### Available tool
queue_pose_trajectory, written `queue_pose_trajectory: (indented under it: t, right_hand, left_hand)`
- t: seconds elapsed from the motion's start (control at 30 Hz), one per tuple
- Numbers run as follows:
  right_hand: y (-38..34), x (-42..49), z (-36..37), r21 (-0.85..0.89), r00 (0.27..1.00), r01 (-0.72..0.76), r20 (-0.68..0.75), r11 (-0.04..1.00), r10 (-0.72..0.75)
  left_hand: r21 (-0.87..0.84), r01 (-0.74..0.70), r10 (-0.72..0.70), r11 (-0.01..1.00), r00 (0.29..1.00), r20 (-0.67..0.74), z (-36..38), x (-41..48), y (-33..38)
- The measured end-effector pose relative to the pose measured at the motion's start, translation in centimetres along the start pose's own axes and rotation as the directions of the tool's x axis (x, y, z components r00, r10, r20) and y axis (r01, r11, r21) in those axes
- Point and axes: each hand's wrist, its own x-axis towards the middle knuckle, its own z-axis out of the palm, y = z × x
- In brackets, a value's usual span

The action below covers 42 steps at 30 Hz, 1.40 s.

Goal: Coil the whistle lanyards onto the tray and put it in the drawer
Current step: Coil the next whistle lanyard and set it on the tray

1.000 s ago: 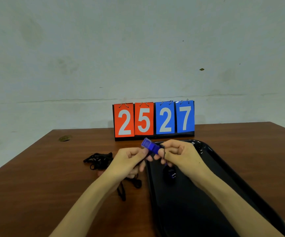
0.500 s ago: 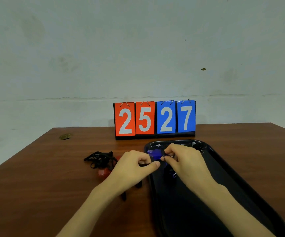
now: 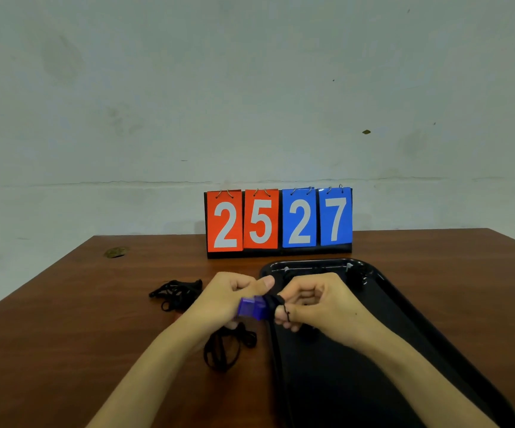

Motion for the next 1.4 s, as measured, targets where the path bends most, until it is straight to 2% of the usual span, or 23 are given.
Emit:
queue_pose_trajectory:
  t: [0.03, 0.1, 0.3, 0.37, 0.47, 0.6, 0.73, 0.9, 1.1, 1.2, 1.27, 1.4]
  right_hand:
    - [0.0, 0.0, -0.1, 0.041, 1.000, 0.004, -0.014, 0.999, -0.003]
    - [0.0, 0.0, -0.1, 0.105, 0.998, 0.003, -0.063, 0.994, 0.004]
    - [0.2, 0.3, -0.6, 0.194, 0.944, -0.032, -0.316, 0.980, 0.094]
    - [0.7, 0.5, -0.5, 0.085, 0.897, -0.113, -0.419, 0.990, 0.139]
    - [1.6, 0.5, -0.3, -0.228, 0.843, -0.220, -0.534, 0.948, 0.067]
    - [1.9, 0.3, 0.1, -0.501, 0.892, -0.225, -0.451, 0.836, -0.030]
    - [1.7, 0.2, 0.3, -0.627, 0.965, -0.108, -0.253, 0.772, -0.071]
    - [1.5, 0.2, 0.6, -0.519, 0.996, 0.014, -0.069, 0.854, -0.058]
    - [0.7, 0.0, 0.7, -0.224, 1.000, 0.004, 0.018, 0.975, 0.000]
    - [0.1, 0.1, 0.6, -0.083, 1.000, -0.005, 0.010, 0.997, 0.006]
    - [-0.1, 0.0, 0.4, 0.015, 1.000, 0.004, -0.027, 1.000, -0.004]
    - [0.0, -0.1, 0.0, 0.151, 0.985, 0.007, -0.174, 0.989, 0.019]
  left_hand:
    - [-0.067, 0.068, -0.066, 0.995, 0.997, 0.028, 0.2, 0.0, 0.0]
    - [-0.116, 0.094, -0.086, 0.989, 0.994, 0.066, 0.7, 0.0, -0.1]
    - [-0.014, 0.023, -0.023, 1.000, 1.000, 0.006, 1.7, -0.1, -0.7]
    - [0.037, -0.005, 0.005, 0.999, 1.000, -0.010, 1.9, 0.0, -0.9]
    - [0.130, -0.050, 0.050, 0.990, 0.999, 0.001, 2.1, 0.0, -1.0]
    - [0.230, -0.131, 0.129, 0.964, 0.991, 0.025, 1.9, -0.2, -1.3]
    - [0.304, -0.208, 0.228, 0.930, 0.973, -0.031, 1.2, -0.3, -1.2]
    - [0.331, -0.258, 0.296, 0.908, 0.953, -0.069, 0.6, -0.2, -1.1]
    - [0.228, -0.179, 0.193, 0.957, 0.981, -0.037, -0.3, -0.2, -0.6]
    - [0.009, -0.028, 0.028, 1.000, 0.999, 0.025, -0.3, -0.4, -0.5]
    - [-0.144, 0.063, -0.054, 0.988, 0.996, 0.065, 0.2, -0.6, -0.6]
    - [-0.164, 0.100, -0.092, 0.981, 0.994, 0.056, 1.8, -0.4, -0.7]
